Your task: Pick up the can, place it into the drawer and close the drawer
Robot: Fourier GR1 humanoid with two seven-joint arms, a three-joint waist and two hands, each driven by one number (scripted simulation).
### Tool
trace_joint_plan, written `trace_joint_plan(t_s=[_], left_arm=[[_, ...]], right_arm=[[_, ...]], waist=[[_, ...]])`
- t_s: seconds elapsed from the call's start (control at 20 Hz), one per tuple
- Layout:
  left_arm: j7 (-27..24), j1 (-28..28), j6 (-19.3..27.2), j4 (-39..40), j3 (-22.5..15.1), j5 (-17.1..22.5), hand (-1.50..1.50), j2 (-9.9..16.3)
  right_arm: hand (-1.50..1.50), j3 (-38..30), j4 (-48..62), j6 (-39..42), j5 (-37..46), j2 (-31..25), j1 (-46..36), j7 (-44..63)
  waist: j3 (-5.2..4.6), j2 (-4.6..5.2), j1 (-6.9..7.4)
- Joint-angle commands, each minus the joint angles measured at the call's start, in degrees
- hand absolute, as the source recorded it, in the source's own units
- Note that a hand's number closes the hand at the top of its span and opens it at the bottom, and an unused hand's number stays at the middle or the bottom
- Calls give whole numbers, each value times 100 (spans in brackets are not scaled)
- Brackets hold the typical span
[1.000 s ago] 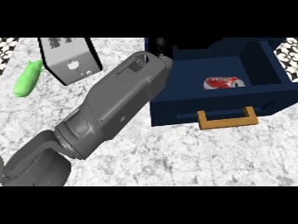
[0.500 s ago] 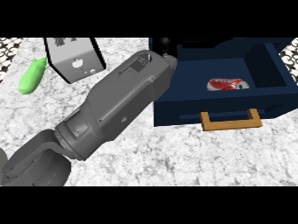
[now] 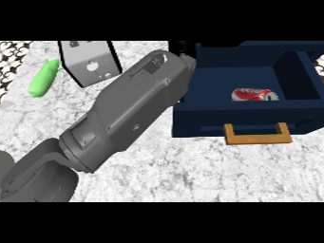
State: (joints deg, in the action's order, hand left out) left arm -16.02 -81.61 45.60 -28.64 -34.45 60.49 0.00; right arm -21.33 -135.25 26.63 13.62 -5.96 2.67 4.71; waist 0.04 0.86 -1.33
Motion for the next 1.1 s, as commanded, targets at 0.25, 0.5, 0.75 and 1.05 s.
trace_joint_plan(t_s=[0.25,0.5,0.75,1.05], left_arm=[[258,35,12,-17,56,-219,-150,2],[443,166,-32,-110,92,-320,-150,283],[840,46,-60,-368,128,-457,-150,686],[835,500,39,-885,50,-644,-150,866]], right_arm=[[-150,1451,1258,-913,2482,102,-859,-525],[-150,2070,2192,-1295,3504,-44,-1619,-493],[-150,2168,3585,-1636,4007,-206,-2379,-742],[-150,2499,5154,-2194,5020,-372,-3037,-883]], waist=[[-2,-56,168],[-6,-65,242],[-4,-68,291],[-6,-65,391]])
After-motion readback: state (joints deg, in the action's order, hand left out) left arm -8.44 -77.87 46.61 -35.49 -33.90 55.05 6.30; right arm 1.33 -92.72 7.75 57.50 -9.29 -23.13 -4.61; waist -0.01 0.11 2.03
